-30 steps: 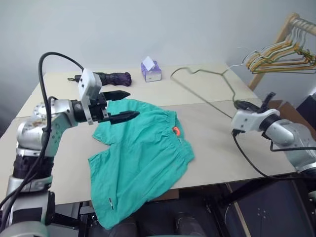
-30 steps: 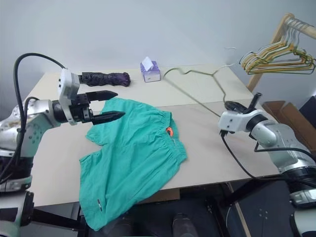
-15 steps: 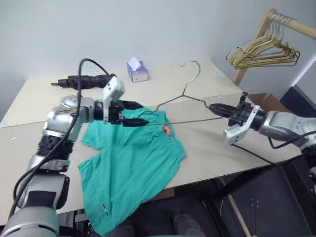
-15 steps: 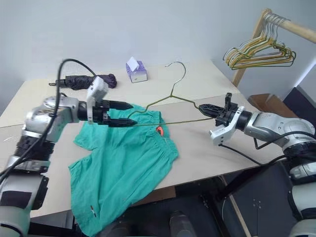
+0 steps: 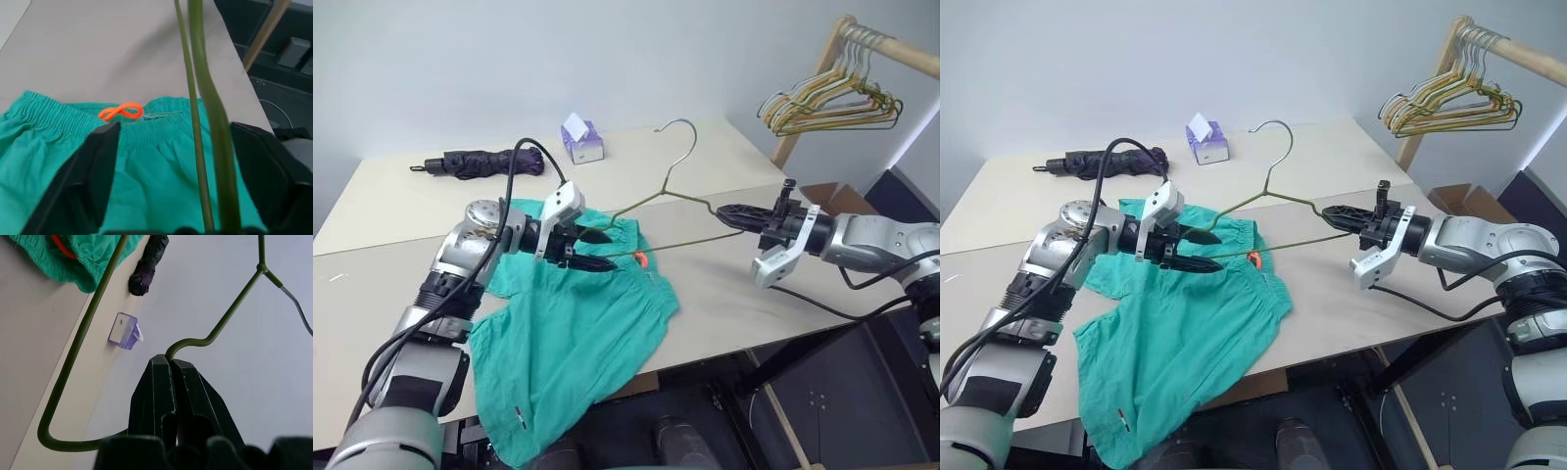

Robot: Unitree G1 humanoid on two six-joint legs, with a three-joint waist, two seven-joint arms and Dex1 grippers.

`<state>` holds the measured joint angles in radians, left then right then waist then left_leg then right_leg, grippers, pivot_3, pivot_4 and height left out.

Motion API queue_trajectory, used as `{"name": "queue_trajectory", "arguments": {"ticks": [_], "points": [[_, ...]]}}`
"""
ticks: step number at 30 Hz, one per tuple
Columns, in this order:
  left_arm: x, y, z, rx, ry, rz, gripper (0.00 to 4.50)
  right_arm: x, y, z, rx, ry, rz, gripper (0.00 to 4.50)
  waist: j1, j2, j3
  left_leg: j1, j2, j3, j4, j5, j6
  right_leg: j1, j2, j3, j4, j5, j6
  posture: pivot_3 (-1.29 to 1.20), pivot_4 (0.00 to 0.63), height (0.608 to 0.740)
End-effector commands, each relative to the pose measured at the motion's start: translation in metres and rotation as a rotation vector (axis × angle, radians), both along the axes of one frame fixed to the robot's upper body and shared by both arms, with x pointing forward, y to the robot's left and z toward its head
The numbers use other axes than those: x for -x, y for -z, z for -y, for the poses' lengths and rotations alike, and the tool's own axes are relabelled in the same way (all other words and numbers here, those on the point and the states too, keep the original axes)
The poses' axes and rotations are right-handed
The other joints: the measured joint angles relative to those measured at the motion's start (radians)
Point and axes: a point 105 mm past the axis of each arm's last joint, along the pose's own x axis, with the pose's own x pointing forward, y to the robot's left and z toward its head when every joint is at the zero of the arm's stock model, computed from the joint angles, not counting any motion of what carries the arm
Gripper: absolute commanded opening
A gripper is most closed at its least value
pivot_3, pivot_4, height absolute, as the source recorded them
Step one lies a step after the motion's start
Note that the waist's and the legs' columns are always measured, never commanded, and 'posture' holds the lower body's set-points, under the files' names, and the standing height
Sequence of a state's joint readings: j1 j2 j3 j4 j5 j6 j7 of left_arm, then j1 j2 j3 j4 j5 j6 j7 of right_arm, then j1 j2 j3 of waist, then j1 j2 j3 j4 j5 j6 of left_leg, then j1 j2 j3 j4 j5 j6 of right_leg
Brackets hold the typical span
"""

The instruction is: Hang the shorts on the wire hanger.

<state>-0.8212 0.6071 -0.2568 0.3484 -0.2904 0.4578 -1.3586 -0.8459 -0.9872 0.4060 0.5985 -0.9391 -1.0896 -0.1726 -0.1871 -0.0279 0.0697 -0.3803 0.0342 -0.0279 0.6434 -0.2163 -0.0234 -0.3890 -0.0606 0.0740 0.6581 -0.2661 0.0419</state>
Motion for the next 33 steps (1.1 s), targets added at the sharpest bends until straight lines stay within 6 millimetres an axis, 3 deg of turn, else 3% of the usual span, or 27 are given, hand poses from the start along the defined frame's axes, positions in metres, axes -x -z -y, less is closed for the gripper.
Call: {"name": "queue_trajectory", "arguments": {"ticks": [1, 8, 14, 19, 27, 29, 33], "points": [[0.001, -0.004, 0.000, -0.021, 0.022, 0.041, 2.14, 0.002, -0.026, -0.005, -0.047, -0.029, 0.063, 0.00, -0.003, 0.000, 0.000, 0.000, 0.000, 0.000, 0.000, 0.000, 0.000, 0.000, 0.000, 0.000, 0.000, 0.000, 0.000, -0.12, 0.000, 0.740], [0.001, 0.000, -0.003, -0.032, 0.021, 0.036, 0.03, 0.000, -0.035, -0.005, -0.051, -0.023, 0.083, 0.00, -0.016, 0.000, 0.000, 0.000, 0.000, 0.000, 0.000, 0.000, 0.000, 0.000, 0.000, 0.000, 0.000, 0.000, 0.000, -0.12, 0.000, 0.740], [0.001, -0.002, -0.003, -0.029, 0.023, 0.052, 0.03, 0.003, -0.034, -0.006, -0.050, -0.032, 0.059, 0.00, -0.022, 0.000, 0.000, 0.000, 0.000, -0.001, 0.000, 0.000, 0.000, 0.000, 0.000, 0.000, 0.001, 0.000, 0.000, -0.13, 0.000, 0.740], [-0.004, -0.003, -0.007, -0.049, 0.002, 0.105, 0.00, 0.011, -0.024, -0.004, -0.047, -0.030, -0.093, 1.47, -0.025, 0.000, 0.000, 0.000, 0.000, -0.001, 0.000, 0.000, 0.000, 0.001, 0.000, 0.000, 0.001, 0.000, 0.000, -0.13, 0.000, 0.740], [-0.006, 0.006, -0.014, -0.129, 0.015, 0.313, 0.00, 0.048, 0.003, -0.006, -0.170, 0.058, -0.742, 4.09, -0.024, 0.000, -0.001, 0.001, 0.000, -0.003, 0.002, 0.000, 0.000, 0.004, -0.001, -0.002, 0.001, 0.000, 0.001, -0.11, 0.000, 0.740], [-0.006, 0.006, -0.013, -0.128, 0.027, 0.373, 0.00, 0.050, 0.002, -0.005, -0.242, 0.097, -0.890, 4.47, -0.020, 0.001, -0.001, 0.002, 0.000, -0.003, 0.002, 0.000, 0.000, 0.005, -0.001, -0.001, 0.001, 0.001, 0.001, -0.11, 0.000, 0.740], [-0.002, 0.006, -0.011, -0.151, 0.071, 0.463, 0.00, 0.042, -0.006, -0.008, -0.366, 0.197, -1.067, 4.47, -0.016, 0.001, -0.001, 0.002, 0.000, -0.003, 0.002, -0.001, 0.001, 0.005, -0.001, -0.002, 0.000, 0.000, 0.001, -0.10, 0.000, 0.740]]}}
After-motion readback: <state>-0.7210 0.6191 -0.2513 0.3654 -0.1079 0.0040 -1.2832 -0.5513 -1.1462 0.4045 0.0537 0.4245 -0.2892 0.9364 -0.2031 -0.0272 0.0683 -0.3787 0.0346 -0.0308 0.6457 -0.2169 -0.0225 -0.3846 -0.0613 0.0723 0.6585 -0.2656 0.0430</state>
